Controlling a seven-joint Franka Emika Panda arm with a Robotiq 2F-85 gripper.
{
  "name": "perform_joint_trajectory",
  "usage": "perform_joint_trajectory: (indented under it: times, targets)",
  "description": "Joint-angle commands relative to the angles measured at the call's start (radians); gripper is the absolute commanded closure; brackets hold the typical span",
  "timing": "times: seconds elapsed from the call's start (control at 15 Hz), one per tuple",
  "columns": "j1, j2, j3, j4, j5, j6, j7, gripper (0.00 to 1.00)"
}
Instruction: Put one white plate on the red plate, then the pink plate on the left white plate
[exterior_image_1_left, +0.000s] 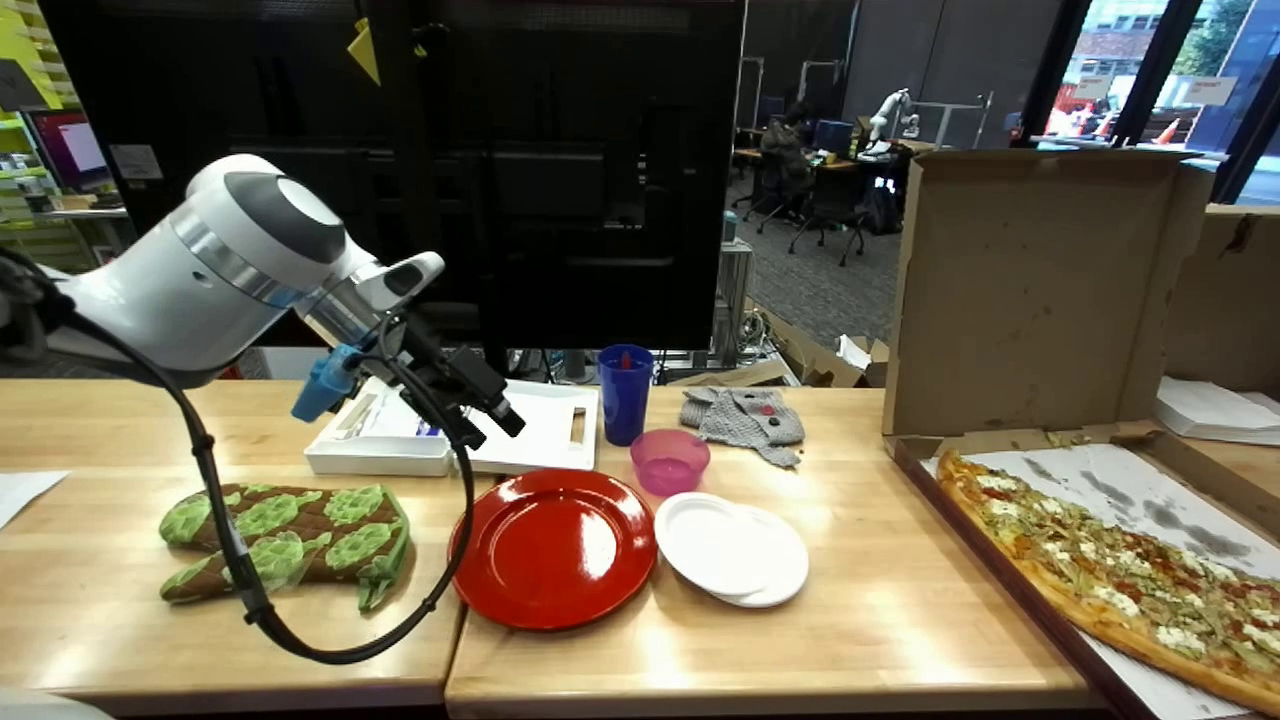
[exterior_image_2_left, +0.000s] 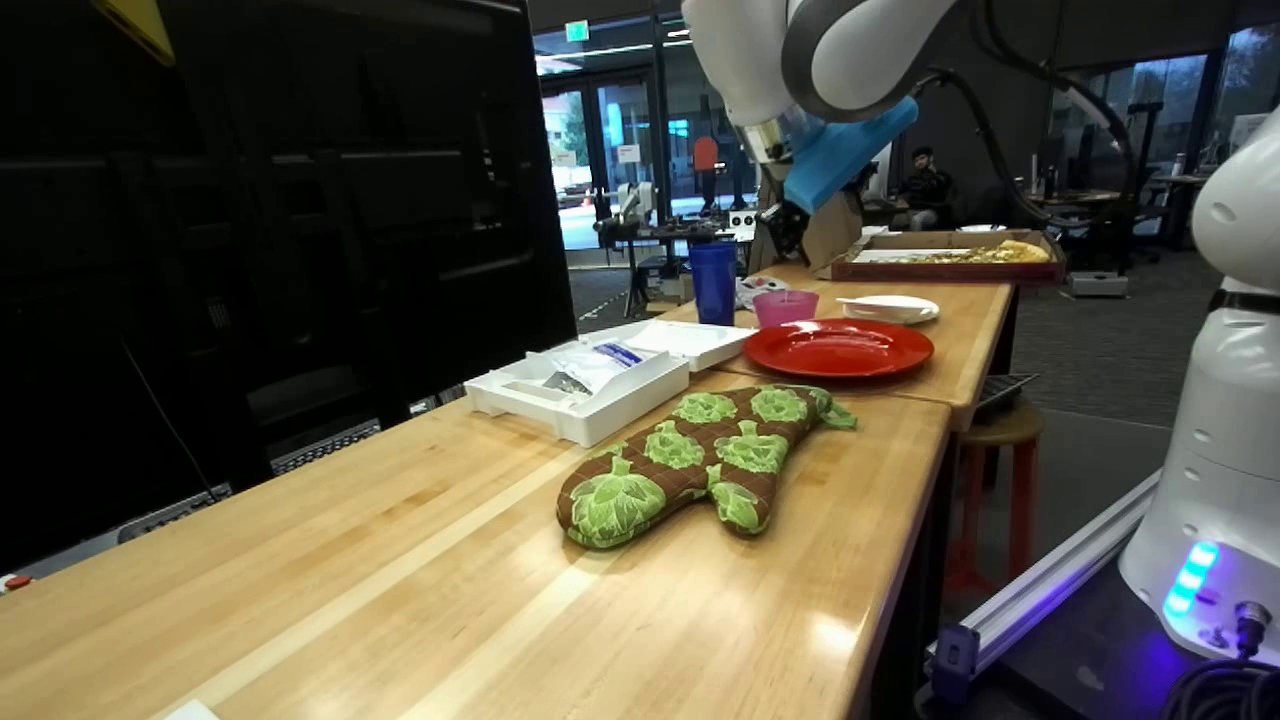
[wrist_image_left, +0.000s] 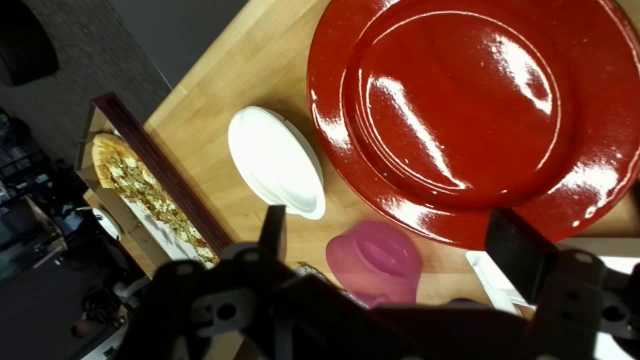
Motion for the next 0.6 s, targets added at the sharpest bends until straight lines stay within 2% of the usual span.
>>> perform_joint_trajectory:
  times: [0.0, 0.07, 0.13, 0.47, 0.53]
  targets:
    - [0.025, 0.069, -0.028, 0.038, -0.057, -0.088, 0.084, 0.0]
    - [0.054, 0.044, -0.057, 0.009, -0.051, -0.044, 0.061, 0.0]
    - [0.057, 0.057, -0.062, 0.014, -0.055, -0.059, 0.073, 0.0]
    - [0.061, 0.073, -0.066, 0.028, -0.056, -0.077, 0.084, 0.0]
    - [0.053, 0.08, -0.052, 0.027, -0.095, -0.092, 0.126, 0.0]
